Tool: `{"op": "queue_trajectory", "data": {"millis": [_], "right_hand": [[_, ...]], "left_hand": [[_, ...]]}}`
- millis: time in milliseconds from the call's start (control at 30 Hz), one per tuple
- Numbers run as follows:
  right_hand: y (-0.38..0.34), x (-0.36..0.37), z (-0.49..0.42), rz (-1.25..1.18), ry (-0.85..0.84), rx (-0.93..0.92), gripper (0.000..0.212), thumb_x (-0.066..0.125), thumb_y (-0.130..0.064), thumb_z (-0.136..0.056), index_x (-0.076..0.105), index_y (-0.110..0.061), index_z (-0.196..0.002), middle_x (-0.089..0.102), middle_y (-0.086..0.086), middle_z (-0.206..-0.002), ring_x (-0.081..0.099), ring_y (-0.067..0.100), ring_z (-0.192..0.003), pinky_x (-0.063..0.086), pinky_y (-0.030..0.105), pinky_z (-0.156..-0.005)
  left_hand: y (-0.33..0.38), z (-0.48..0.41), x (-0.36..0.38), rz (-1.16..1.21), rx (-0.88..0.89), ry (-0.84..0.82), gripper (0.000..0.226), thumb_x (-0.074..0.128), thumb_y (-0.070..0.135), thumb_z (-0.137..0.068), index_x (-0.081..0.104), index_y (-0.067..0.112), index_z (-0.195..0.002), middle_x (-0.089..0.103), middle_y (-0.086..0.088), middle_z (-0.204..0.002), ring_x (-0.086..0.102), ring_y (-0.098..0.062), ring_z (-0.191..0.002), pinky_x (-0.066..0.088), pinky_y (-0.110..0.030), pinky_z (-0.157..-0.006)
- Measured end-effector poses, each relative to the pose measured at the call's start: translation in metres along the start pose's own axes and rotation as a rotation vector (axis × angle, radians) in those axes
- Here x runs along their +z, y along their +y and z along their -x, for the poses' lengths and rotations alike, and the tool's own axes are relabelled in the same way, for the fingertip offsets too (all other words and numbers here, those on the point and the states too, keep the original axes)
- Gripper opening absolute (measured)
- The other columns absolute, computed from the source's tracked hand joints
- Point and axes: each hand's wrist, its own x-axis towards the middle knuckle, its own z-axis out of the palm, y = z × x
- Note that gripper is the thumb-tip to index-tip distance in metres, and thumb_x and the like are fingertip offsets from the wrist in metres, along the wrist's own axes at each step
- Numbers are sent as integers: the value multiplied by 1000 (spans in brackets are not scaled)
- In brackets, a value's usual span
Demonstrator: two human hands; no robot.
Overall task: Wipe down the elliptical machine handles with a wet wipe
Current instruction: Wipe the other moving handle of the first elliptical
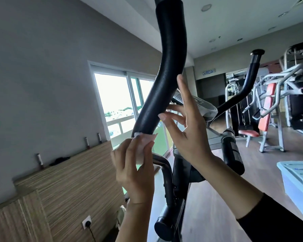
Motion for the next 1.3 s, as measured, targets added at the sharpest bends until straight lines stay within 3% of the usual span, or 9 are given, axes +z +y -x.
{"op": "queue_trajectory", "data": {"millis": [133,267,433,633,767,867,1033,1167,1300], "right_hand": [[1,0,3,22,-29,9,75,64,-7,-90,17,-24,-145,33,10,-152,62,13,-106,51,20,-89],[0,2,4,27,-23,18,75,64,-9,-90,15,-29,-143,38,19,-149,61,13,-111,49,16,-89],[-1,4,5,36,-10,23,74,63,-9,-91,16,-25,-147,42,26,-143,60,17,-114,48,16,-90],[-5,5,6,44,-26,54,77,61,-9,-91,12,-33,-146,35,21,-150,60,15,-115,49,17,-91],[-9,8,8,40,-29,79,78,62,-16,-92,9,-37,-145,31,21,-151,60,13,-114,49,18,-91],[-12,11,8,61,-17,108,80,61,-24,-90,7,-36,-146,30,14,-154,60,16,-115,50,19,-92],[-14,18,10,119,-1,148,84,61,-25,-90,1,-37,-147,40,21,-145,58,12,-118,48,17,-92],[-15,23,13,173,19,155,83,58,-26,-92,-1,-40,-148,40,20,-146,57,15,-121,49,22,-95],[-19,34,18,243,57,175,87,60,-28,-91,-2,-43,-150,47,18,-140,59,22,-118,51,28,-94]], "left_hand": [[5,-7,4,18,-37,22,38,88,12,-69,63,13,-97,59,7,-95,58,-19,-79,51,-26,-72],[6,-10,4,29,-19,-10,34,85,10,-72,66,18,-98,61,7,-98,53,-11,-88,46,-21,-81],[-2,12,-11,-15,-136,-51,42,88,10,-68,59,22,-97,60,6,-96,57,-12,-85,51,-27,-71],[9,3,-6,8,-183,-47,44,87,5,-69,60,26,-96,56,10,-97,57,-15,-85,48,-19,-79],[1,16,-15,13,-297,-71,38,86,4,-69,64,19,-96,66,0,-95,63,-20,-86,50,-20,-80],[3,9,-19,81,-372,-92,25,76,17,-79,70,9,-103,68,-4,-101,65,-13,-94,52,-19,-83],[0,-32,-16,318,-458,-291,30,64,10,-89,65,16,-119,67,7,-115,63,-8,-109,49,-18,-89],[-24,-44,-20,565,-641,-526,30,56,31,-93,64,26,-121,69,14,-113,63,-1,-109,49,-17,-86],[-48,-32,-23,667,-783,-641,32,50,46,-90,66,39,-118,72,9,-110,63,-3,-102,53,-37,-88]]}}
